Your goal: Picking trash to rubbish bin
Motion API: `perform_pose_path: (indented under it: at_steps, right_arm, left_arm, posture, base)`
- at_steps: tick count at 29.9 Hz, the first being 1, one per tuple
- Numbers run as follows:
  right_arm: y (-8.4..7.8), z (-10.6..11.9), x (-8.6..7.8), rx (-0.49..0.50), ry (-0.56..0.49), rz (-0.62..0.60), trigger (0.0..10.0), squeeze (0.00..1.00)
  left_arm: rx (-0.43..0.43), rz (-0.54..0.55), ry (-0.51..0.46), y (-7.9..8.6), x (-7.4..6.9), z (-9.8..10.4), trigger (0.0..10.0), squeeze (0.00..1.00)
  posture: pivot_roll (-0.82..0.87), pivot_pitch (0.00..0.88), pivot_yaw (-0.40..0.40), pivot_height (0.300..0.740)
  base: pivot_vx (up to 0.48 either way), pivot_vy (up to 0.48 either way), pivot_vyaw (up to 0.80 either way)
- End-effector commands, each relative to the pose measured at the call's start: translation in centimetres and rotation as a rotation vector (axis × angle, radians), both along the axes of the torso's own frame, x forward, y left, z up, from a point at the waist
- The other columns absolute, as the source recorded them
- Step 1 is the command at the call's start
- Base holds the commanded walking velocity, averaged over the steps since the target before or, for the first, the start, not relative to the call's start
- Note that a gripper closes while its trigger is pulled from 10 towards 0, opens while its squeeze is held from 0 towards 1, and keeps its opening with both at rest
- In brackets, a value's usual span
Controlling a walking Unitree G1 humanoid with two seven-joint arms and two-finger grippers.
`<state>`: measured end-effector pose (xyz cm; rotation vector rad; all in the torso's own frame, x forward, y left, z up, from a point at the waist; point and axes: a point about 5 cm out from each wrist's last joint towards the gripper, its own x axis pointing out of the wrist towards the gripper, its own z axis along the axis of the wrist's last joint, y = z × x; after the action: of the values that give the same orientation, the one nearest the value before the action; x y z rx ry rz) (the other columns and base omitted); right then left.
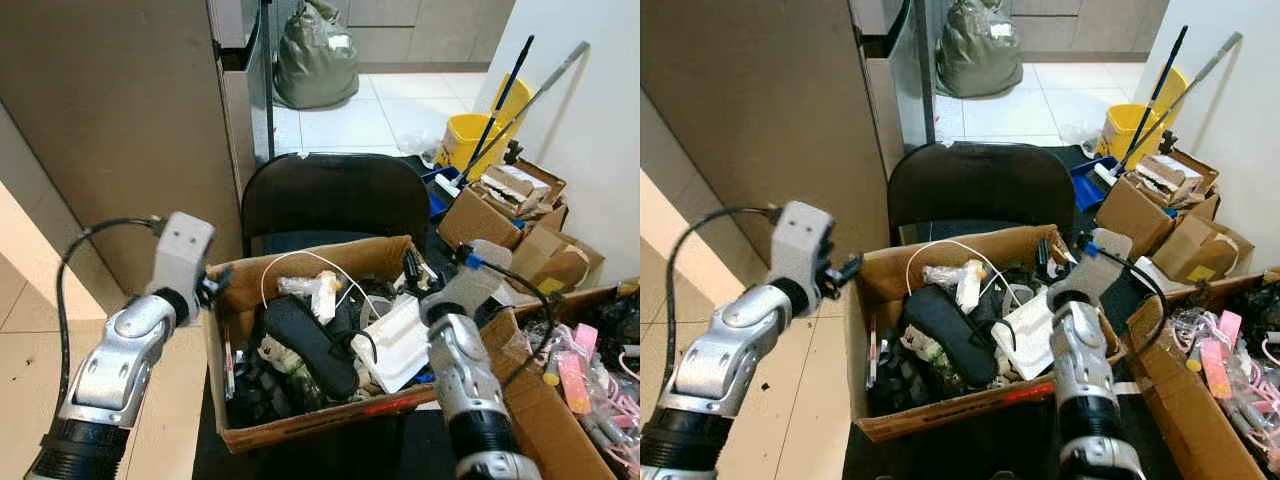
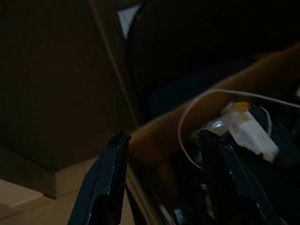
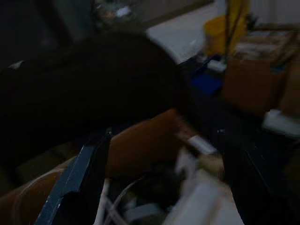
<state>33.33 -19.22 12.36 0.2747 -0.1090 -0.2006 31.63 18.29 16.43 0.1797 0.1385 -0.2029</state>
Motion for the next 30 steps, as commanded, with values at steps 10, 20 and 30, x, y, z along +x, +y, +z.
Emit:
perform_pose_path:
  at_steps: [10, 20, 30]
  right_arm:
    - [0.6, -1.0, -1.4, -0.15, 0.038, 0.032, 10.0, 0.0]
    - [1.6, -1.5, -2.1, -0.141, 0.059, 0.058, 10.0, 0.0]
    - [1.5, -1.8, -2.5, -0.138, 0.091, 0.046, 10.0, 0.0]
  left_arm:
    - [0.04, -0.067, -0.038, -2.9, -0.2, -0.9, 10.0, 0.0]
    - [0.085, -0.039, -0.047, -2.9, 0.0, -1.3, 10.0, 0.0]
    - [0.091, 0.102, -0.038, -0.8, 0.4, -1.6, 10.0, 0.0]
  posture:
    - [-0.01, 0.115, 0.027, 0.74]
    - [-0.01, 0.128, 0.028, 0.74]
    - [-0.01, 0.136, 0.03, 0.74]
  base:
    - [0.0, 0.0, -0.06]
    - [0.0, 0.0, -0.8]
    - [0.0, 0.0, -0.8]
